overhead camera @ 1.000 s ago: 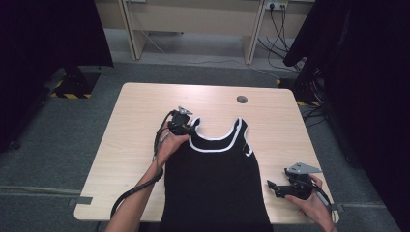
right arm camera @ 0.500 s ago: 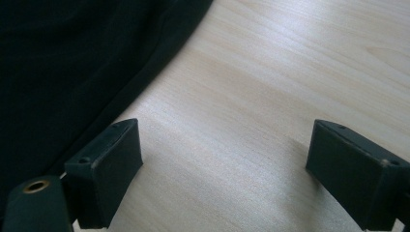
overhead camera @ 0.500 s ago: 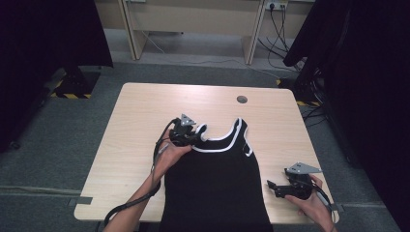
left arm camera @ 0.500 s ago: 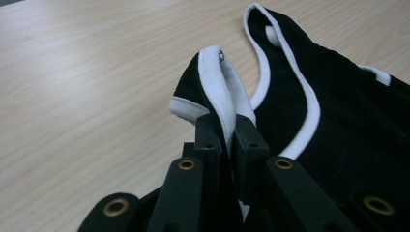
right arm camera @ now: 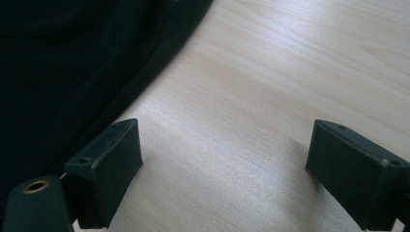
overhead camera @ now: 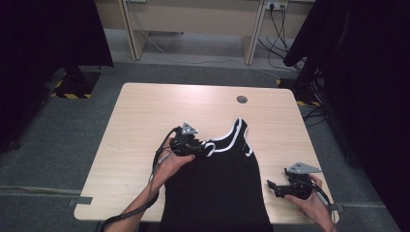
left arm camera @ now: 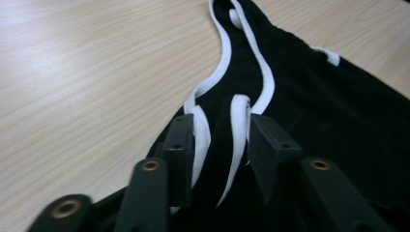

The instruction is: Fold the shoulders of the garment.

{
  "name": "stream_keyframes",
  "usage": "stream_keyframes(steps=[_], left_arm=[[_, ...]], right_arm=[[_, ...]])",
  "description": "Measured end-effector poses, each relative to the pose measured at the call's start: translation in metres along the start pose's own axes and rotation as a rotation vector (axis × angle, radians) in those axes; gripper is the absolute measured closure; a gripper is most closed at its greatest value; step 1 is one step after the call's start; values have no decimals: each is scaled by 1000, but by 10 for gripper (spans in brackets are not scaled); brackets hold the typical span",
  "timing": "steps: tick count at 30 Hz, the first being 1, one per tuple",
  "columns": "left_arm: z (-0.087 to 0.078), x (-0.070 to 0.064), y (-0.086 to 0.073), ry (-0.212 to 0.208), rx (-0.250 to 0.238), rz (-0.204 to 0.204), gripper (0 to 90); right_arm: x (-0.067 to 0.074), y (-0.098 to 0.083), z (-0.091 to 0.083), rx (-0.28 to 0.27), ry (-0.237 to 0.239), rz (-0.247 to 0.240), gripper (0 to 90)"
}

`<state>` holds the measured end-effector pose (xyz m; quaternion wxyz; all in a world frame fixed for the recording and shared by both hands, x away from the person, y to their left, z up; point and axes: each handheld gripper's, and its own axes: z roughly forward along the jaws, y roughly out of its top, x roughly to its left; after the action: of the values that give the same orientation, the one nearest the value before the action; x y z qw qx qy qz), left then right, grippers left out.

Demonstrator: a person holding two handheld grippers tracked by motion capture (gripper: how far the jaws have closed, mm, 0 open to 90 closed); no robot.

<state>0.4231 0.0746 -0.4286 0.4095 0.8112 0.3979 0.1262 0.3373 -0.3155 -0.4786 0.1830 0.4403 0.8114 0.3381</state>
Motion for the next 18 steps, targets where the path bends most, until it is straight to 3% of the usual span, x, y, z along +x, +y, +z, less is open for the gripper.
stream_keyframes(steps=[5,11,18], left_arm=[[1,1,4,-16,-10,-24,515],[22,2,10,-11,24,-22,505],[40,16,20,3,40,-64,522]], right_arm=[[0,0,0,0,0,0,128],[0,0,0,1,-1,3,128],[0,0,0,0,-1,3,128]])
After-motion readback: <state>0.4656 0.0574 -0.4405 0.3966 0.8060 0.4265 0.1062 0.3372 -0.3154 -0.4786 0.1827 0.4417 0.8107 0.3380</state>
